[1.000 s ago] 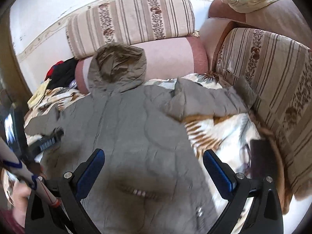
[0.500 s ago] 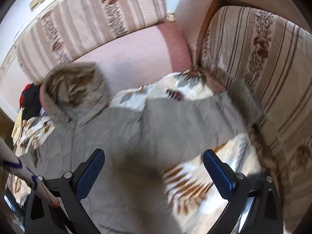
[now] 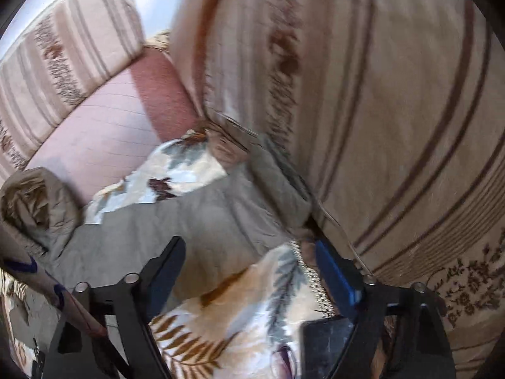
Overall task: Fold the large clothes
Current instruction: 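Grasp the sleeve cuff nearest the right tool with the right tool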
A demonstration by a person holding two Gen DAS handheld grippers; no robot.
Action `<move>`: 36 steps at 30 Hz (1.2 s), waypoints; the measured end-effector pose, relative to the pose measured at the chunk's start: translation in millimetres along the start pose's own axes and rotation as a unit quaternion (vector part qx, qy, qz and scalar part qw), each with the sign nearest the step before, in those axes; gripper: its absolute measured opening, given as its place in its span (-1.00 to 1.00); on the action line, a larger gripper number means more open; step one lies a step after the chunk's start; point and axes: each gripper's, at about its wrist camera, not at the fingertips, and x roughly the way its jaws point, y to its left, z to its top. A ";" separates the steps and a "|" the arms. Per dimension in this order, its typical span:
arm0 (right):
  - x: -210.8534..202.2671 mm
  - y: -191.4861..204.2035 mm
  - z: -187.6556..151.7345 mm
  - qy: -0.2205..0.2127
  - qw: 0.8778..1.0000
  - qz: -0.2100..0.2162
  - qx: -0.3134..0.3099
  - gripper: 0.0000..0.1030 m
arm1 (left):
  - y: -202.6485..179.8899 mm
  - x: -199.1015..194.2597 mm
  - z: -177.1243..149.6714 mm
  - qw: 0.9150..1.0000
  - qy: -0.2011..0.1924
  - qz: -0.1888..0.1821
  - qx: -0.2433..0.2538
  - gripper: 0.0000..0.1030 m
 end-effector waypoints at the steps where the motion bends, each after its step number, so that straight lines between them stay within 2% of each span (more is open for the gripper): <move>1: 7.9 -5.2 -0.4 0.003 1.000 -0.002 0.002 0.67 | -1.5 0.8 -0.9 1.000 0.000 0.001 0.003 1.00; 4: 24.4 -11.2 -0.6 0.005 1.000 -0.017 0.001 0.65 | -6.0 2.5 -3.5 1.000 0.001 0.003 0.014 1.00; 9: 54.2 -21.0 -5.6 0.002 0.999 -0.023 0.035 0.50 | -8.9 5.1 -4.8 1.000 -0.002 0.005 0.020 1.00; 13: 68.9 -24.9 -9.8 -0.023 0.997 -0.030 0.066 0.50 | -13.7 8.0 -7.1 1.000 -0.003 0.007 0.030 1.00; 25: 106.5 -33.1 -2.4 -0.028 0.994 -0.051 0.093 0.45 | -27.2 18.7 -12.6 0.998 0.003 0.010 0.058 1.00; 27: 110.1 -29.7 0.9 -0.030 0.995 -0.049 0.083 0.31 | -28.1 19.0 -12.3 0.998 0.003 0.009 0.059 1.00; 28: 111.9 -28.3 2.6 -0.026 0.995 -0.052 0.075 0.08 | -28.3 19.0 -12.2 0.998 0.002 0.009 0.060 1.00; 29: 112.7 -28.1 3.3 -0.026 0.995 -0.061 0.073 -0.38 | -28.3 19.0 -12.2 0.998 0.002 0.009 0.061 1.00; 30: 112.8 -29.1 4.0 -0.027 0.995 -0.065 0.074 -0.58 | -28.4 18.7 -12.1 0.998 0.002 0.009 0.061 1.00; 33: 102.9 -39.1 3.4 -0.035 0.995 -0.042 0.089 -0.65 | -28.3 17.9 -11.8 0.998 -0.001 0.008 0.060 1.00; 36: 87.1 -37.7 1.4 -0.050 0.995 -0.036 0.073 -0.69 | -28.0 16.0 -12.1 0.998 -0.003 0.007 0.059 1.00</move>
